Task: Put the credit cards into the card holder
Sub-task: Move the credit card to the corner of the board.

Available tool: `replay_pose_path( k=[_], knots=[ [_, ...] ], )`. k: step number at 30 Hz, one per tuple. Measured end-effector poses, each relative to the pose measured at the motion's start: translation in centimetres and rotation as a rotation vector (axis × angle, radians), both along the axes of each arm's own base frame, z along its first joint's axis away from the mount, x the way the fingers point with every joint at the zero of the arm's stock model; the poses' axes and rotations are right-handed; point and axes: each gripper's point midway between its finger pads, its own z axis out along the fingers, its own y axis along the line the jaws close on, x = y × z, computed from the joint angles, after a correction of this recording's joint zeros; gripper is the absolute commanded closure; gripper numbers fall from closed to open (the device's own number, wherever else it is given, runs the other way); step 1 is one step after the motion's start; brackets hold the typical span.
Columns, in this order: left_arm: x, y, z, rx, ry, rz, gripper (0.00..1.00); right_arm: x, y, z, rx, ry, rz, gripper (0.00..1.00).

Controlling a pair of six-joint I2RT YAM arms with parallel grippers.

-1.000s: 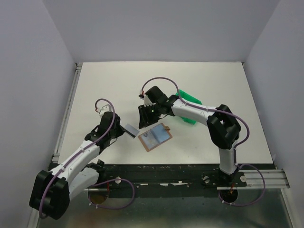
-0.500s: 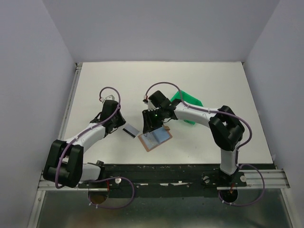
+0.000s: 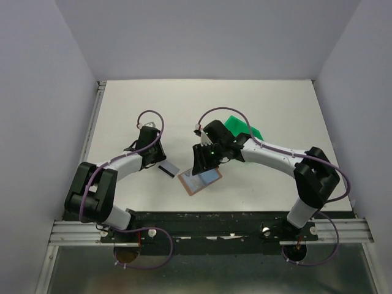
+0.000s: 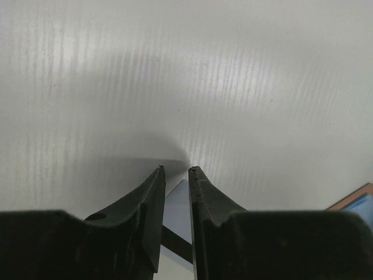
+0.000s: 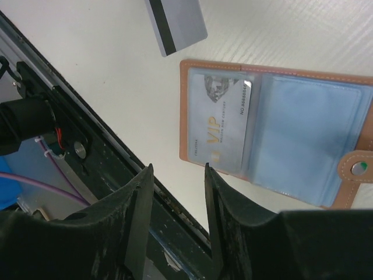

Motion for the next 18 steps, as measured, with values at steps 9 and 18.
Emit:
replay_pose_path(
  k=[9,18],
  knots=[
    [0.1,-2.8,0.0,0.043,0.001,-0.100,0.67,-1.1,-1.5,-0.4,-0.016,0.003,-0.007,0.52],
    [-1.4,-4.2,-0.3,0.102,0.009,-0.134,0.71,-2.0,-2.6,-0.4,-0.019,-0.001,-0.015,0.52]
  ],
)
